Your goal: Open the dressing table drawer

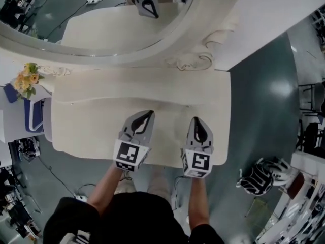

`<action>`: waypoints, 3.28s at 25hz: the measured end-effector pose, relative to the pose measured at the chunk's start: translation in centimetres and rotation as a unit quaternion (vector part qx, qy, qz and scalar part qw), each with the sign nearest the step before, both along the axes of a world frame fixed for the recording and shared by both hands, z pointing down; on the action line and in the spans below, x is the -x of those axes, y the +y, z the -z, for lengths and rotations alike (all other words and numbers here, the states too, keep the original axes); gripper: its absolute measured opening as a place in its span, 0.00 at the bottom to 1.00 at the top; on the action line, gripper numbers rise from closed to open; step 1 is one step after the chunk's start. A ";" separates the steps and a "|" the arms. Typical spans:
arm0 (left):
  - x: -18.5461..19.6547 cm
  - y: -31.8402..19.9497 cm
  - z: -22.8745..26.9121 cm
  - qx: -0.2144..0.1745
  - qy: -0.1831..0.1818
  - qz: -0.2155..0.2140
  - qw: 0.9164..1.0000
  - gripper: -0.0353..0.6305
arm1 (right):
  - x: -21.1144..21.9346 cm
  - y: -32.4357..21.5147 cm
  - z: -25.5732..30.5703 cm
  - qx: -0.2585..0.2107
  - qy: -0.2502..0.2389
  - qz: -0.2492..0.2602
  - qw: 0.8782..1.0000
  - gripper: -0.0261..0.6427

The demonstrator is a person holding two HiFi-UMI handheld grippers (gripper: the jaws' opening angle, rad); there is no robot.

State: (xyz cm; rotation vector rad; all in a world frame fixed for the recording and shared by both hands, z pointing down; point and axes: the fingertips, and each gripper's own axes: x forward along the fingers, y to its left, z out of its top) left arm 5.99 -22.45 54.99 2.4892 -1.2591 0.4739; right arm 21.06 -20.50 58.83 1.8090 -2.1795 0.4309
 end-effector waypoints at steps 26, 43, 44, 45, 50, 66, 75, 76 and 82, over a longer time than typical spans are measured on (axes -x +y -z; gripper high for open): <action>1.6 -0.7 -3.7 0.026 -0.014 0.021 0.999 0.06 | 0.7 -4.5 -7.9 0.071 -0.017 0.002 0.997 0.31; 1.8 -0.4 -3.5 0.018 -0.014 0.023 0.999 0.06 | 1.2 -4.6 -7.8 0.068 -0.005 0.004 0.998 0.19; 1.8 -0.3 -3.5 0.018 -0.014 0.022 0.999 0.06 | 1.2 -4.5 -7.8 0.068 -0.004 0.004 0.998 0.19; 1.7 -0.2 -3.4 0.018 -0.014 0.022 1.000 0.06 | 1.1 -4.4 -7.8 0.068 -0.004 0.004 0.998 0.19; 1.9 0.3 -3.3 0.021 -0.013 0.022 0.999 0.06 | 1.0 -3.7 -7.8 0.072 -0.006 0.002 0.997 0.19; 2.3 1.8 -3.2 0.021 -0.017 0.014 1.000 0.06 | 1.3 -2.0 -7.8 0.068 -0.007 -0.008 0.998 0.18; 2.0 2.2 -3.1 0.020 -0.015 0.005 1.000 0.06 | 1.3 -1.0 -7.9 0.068 -0.010 -0.016 0.997 0.18; 2.0 2.3 -3.1 0.021 -0.015 0.004 1.000 0.06 | 1.3 -0.9 -7.9 0.068 -0.010 -0.017 0.998 0.18; 2.0 2.6 -3.3 0.018 -0.021 -0.003 1.000 0.06 | 1.3 -0.8 -8.0 0.066 -0.011 -0.023 0.998 0.18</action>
